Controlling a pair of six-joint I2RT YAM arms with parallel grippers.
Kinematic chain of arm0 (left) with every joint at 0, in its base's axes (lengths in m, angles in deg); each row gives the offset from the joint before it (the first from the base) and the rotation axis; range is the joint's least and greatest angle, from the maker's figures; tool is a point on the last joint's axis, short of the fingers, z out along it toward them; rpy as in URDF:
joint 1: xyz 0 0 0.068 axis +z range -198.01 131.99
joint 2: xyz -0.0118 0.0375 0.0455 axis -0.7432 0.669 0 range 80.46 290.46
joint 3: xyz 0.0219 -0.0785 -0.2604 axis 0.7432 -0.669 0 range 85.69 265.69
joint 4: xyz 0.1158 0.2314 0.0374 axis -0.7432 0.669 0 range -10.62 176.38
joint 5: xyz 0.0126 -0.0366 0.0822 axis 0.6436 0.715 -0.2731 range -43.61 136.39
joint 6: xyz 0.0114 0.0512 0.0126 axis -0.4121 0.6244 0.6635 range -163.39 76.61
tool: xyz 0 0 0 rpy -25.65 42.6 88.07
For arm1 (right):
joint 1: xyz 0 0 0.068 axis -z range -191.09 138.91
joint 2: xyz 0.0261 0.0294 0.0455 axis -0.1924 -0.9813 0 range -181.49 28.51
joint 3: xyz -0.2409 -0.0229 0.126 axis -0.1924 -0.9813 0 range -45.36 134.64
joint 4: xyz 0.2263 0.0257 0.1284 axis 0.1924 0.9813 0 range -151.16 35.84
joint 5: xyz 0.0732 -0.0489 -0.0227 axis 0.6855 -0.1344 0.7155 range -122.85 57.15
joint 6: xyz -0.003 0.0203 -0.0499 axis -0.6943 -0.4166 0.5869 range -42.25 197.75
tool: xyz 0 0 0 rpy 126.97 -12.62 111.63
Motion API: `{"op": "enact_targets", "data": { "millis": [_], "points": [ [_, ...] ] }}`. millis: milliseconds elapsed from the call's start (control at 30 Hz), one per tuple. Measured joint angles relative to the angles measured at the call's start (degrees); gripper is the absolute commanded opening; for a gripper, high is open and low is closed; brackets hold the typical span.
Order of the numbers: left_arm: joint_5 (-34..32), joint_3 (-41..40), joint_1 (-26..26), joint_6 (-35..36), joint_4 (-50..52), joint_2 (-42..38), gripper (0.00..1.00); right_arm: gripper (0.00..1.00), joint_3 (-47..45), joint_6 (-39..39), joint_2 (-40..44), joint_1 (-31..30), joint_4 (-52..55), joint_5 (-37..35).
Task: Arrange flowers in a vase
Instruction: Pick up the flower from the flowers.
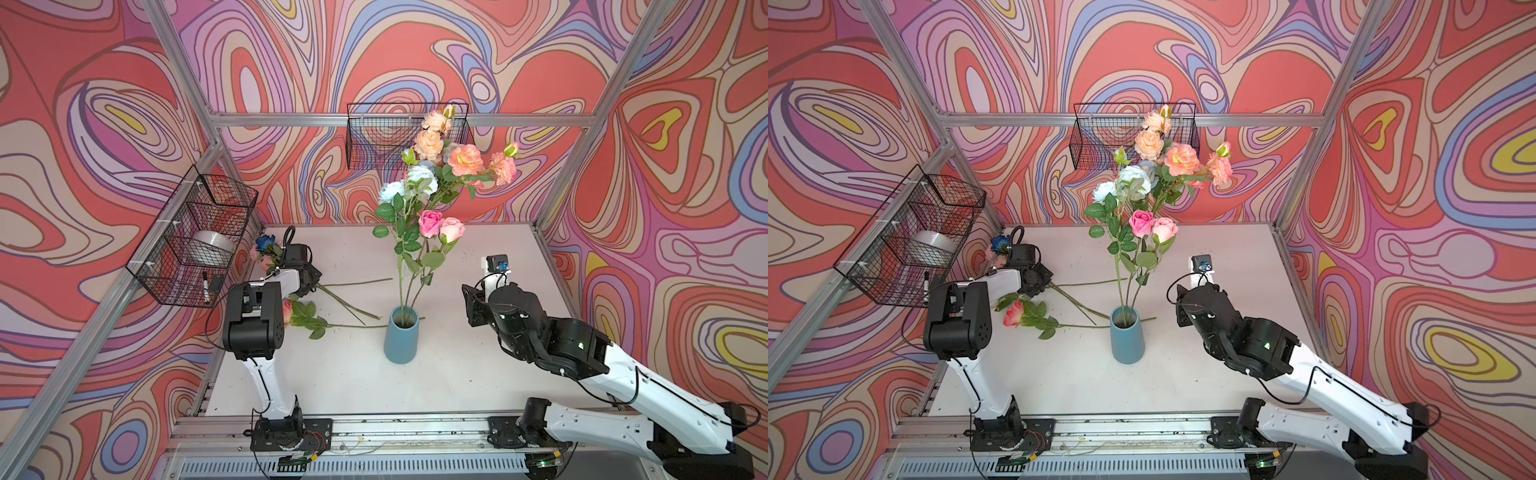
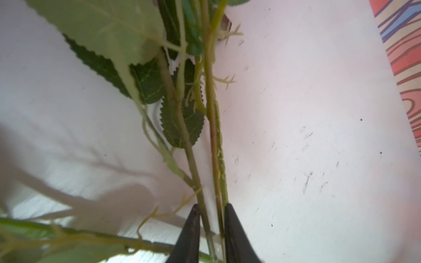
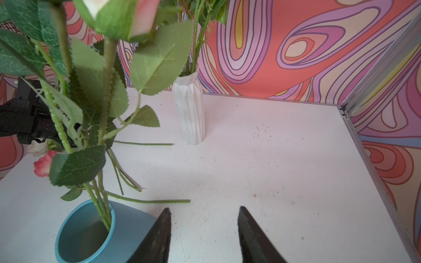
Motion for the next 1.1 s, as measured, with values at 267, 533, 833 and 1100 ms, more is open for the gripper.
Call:
{"op": "enact_targets", "data": {
  "millis": [267,533,833,1100],
  "points": [
    [1.8,-2.7,0.0,-1.3,-1.4,-3.5,0.00,0.48,0.0,0.1,-0.5,0.0,0.0,-0.2],
    [4.3,-9.2,0.0,-2.0,-1.7,-21.2,0.00,0.50,0.0,0.2,-0.7,0.0,-0.3,-0.2],
    [9.7,-12.7,-0.4,-0.9,1.1,-41.0,0.00,0.65,0.3,1.4,-0.7,0.0,-0.3,2.3],
    [21.1,-0.7,-1.0,3.0,4.6,-57.0,0.00,0.68,6.5,5.7,-2.3,0.2,-1.9,19.6]
  ]
}}
